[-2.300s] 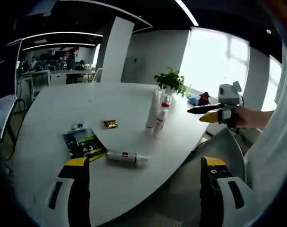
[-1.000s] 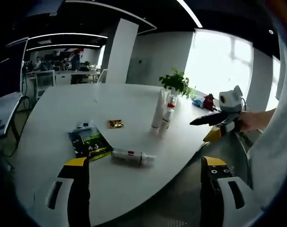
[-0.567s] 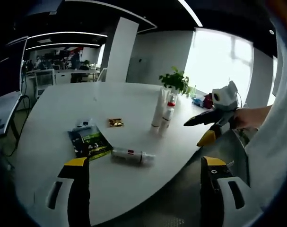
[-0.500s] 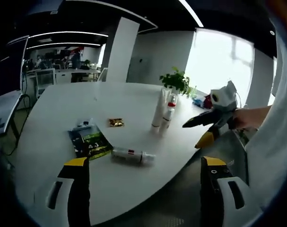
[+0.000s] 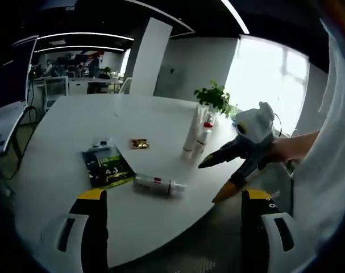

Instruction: Arrange the skincare products in the storage area until every visible bottle or jar stands upright without overlapping.

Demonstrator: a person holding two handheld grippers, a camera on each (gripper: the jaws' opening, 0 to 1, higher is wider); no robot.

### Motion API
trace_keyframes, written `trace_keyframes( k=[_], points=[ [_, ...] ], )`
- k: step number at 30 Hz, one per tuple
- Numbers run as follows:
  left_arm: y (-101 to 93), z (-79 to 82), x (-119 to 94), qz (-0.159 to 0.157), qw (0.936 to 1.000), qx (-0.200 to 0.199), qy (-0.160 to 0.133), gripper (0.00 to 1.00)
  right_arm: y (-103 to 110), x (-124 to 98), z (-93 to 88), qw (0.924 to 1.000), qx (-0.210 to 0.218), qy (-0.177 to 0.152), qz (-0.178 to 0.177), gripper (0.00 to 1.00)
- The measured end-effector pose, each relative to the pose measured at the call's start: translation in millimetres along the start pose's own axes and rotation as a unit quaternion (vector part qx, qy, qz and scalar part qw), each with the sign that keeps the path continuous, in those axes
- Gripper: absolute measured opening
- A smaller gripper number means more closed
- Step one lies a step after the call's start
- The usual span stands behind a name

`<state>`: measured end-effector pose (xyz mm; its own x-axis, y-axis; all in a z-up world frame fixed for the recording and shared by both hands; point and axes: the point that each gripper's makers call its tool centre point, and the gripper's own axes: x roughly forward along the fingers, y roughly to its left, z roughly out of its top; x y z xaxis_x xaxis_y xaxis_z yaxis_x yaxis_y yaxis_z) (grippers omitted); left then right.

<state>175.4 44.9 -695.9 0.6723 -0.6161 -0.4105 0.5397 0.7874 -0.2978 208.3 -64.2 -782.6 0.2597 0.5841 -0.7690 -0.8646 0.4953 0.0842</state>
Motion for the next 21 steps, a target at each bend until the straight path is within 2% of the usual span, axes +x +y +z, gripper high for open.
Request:
trace_keyframes(
  k=[9,13,21],
  points=[
    [-2.1,-3.1,2,0.001,0.9999,0.008,0.012,0.9,-11,23,-5.1,0.9997,-0.015,0.014,-0.015,0.57],
    [-1.9,-1.4,1,-0.004,0.9999,-0.009,0.009,0.9,-16,31,-2.7,0.9991,-0.026,0.016,-0.029,0.46],
    [0.6,-3.7,1,0.002,0.9998,-0.009,0.015,0.9,-20,50,2.5,0.999,-0.032,0.013,-0.027,0.37]
  ],
)
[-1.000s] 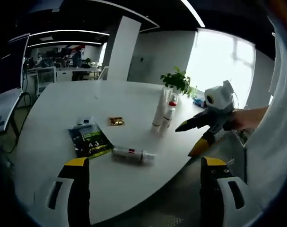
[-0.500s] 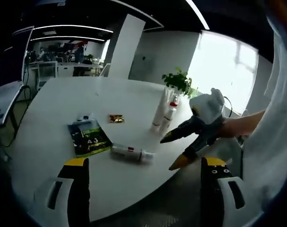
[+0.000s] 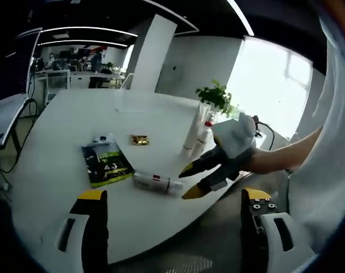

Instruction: Arrange the skincare products in the storage area until every visible bottle or jar stands upright without overlapping.

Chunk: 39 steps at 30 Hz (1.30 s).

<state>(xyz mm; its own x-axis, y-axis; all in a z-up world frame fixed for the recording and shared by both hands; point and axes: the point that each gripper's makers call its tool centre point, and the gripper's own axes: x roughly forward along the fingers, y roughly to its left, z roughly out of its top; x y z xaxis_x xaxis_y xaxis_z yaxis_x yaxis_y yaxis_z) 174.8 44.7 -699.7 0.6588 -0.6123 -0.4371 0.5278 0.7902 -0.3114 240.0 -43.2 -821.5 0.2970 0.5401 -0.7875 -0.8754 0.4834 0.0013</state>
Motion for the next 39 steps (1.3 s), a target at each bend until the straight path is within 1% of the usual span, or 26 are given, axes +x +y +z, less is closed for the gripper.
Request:
trace_keyframes(
  k=[8,13,19,22,24,26,27,28,29,32,34,37,39],
  points=[
    [1.3,-1.9,1,0.004,1.0,-0.002,0.007,0.89,1,9,0.1,0.9999,-0.011,0.003,0.003,0.32],
    [0.8,-3.9,2,0.003,0.9999,-0.002,0.014,0.89,0,11,3.6,1.0,-0.004,-0.001,0.003,0.26],
    [-0.1,-5.8,2,0.001,0.9998,-0.004,0.02,0.89,0,15,6.6,0.9999,-0.009,-0.007,0.0,0.21],
    [-0.5,-5.7,3,0.0,0.9998,-0.004,0.021,0.89,2,15,8.4,0.9998,-0.016,-0.014,0.004,0.2],
    [-0.5,-6.2,3,0.0,0.9997,-0.005,0.022,0.89,1,15,9.2,0.9983,-0.056,-0.015,-0.001,0.2],
    [-1.1,-6.9,3,-0.001,0.9997,-0.004,0.025,0.89,2,13,7.7,0.997,-0.077,-0.009,-0.006,0.2],
    [-1.6,-7.0,3,-0.002,0.9997,-0.003,0.026,0.89,3,10,9.5,0.995,-0.099,-0.012,-0.006,0.2],
    [-2.0,-7.5,3,-0.002,0.9996,-0.002,0.027,0.89,4,10,10.4,0.9945,-0.104,-0.014,-0.007,0.19],
    [-2.4,-7.7,4,-0.003,0.9996,-0.001,0.029,0.89,5,8,9.8,0.9951,-0.098,-0.013,-0.006,0.19],
    [-3.7,-8.3,4,-0.008,0.9994,0.003,0.033,0.89,6,2,13.8,0.9949,-0.099,-0.02,0.003,0.19],
    [-5.4,-8.3,5,-0.012,0.9993,0.008,0.035,0.89,5,1,12.7,0.9934,-0.113,-0.02,0.001,0.19],
    [-7.9,-6.6,6,-0.018,0.999,0.015,0.037,0.89,5,-8,14.8,0.9916,-0.128,-0.019,0.0,0.19],
    [-10.7,-5.6,7,-0.022,0.9989,0.02,0.037,0.89,4,-11,15.8,0.9913,-0.13,-0.021,0.0,0.19]
  ],
)
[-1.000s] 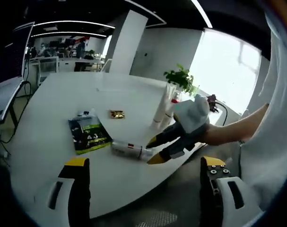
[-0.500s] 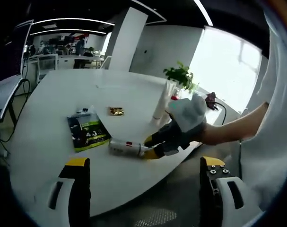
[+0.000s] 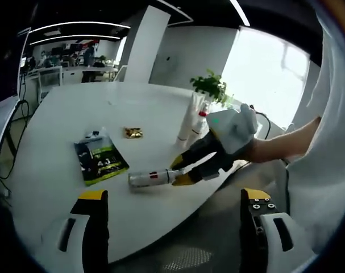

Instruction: Arrange the skincare products in the storage area until every visible bottle or jar stands upright without overlapping.

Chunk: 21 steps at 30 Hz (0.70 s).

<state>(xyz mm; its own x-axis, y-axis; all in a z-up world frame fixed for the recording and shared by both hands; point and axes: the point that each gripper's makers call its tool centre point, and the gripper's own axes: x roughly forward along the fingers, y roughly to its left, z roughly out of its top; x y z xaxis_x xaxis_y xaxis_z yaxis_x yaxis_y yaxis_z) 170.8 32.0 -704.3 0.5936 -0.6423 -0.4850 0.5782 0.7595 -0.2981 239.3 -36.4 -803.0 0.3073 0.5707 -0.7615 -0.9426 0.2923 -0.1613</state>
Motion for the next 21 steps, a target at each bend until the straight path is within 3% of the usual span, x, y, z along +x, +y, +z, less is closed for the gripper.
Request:
trace_keyframes(
  k=[15,21],
  points=[
    [-10.7,0.9,3,-0.024,0.9991,0.033,0.011,0.88,6,-30,7.8,0.9996,-0.02,-0.015,0.01,0.18],
    [-12.4,2.1,6,-0.035,0.9982,0.046,0.012,0.88,11,-56,21.5,0.9973,-0.059,-0.021,0.038,0.18]
  ],
)
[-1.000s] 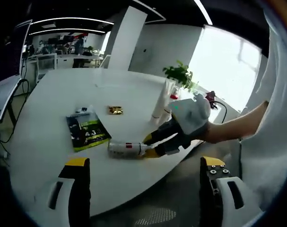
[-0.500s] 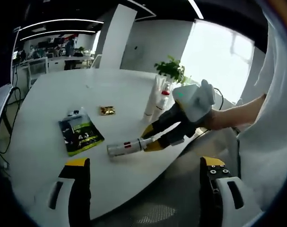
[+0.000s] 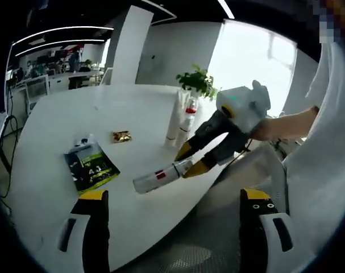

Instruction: Arrange the skincare products in the storage area until every visible bottle or jar stands upright without overlapping.

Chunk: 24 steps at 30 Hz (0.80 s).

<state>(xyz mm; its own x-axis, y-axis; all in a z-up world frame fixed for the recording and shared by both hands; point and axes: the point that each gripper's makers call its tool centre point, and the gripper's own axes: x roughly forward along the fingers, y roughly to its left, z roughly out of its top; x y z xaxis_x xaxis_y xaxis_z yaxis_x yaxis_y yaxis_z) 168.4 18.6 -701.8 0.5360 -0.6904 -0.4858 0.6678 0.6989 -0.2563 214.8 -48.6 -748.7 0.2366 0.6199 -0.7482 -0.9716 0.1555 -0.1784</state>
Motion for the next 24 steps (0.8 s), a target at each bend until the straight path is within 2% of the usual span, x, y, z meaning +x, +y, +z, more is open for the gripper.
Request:
trace_keyframes(
  k=[5,10,13,16,19,24],
  points=[
    [-2.5,-0.1,4,-0.008,0.9994,0.032,0.013,0.87,10,-19,9.7,0.9991,-0.026,-0.001,0.035,0.18],
    [-7.2,4.5,10,-0.029,0.9985,0.046,0.009,0.82,19,-36,22.1,0.996,-0.063,-0.005,0.062,0.18],
    [-12.1,7.5,14,-0.042,0.9974,0.058,0.005,0.76,20,-43,28.2,0.9943,-0.078,-0.007,0.072,0.18],
    [-15.1,10.1,18,-0.052,0.9961,0.071,-0.001,0.61,20,-51,35.6,0.9927,-0.089,-0.011,0.08,0.18],
    [-16.9,14.2,24,-0.063,0.9932,0.097,-0.013,0.59,20,-57,40.7,0.9907,-0.101,-0.013,0.09,0.18],
    [-19.1,15.8,29,-0.083,0.9866,0.14,-0.008,0.5,22,-64,46.2,0.9855,-0.125,-0.009,0.114,0.18]
  ],
)
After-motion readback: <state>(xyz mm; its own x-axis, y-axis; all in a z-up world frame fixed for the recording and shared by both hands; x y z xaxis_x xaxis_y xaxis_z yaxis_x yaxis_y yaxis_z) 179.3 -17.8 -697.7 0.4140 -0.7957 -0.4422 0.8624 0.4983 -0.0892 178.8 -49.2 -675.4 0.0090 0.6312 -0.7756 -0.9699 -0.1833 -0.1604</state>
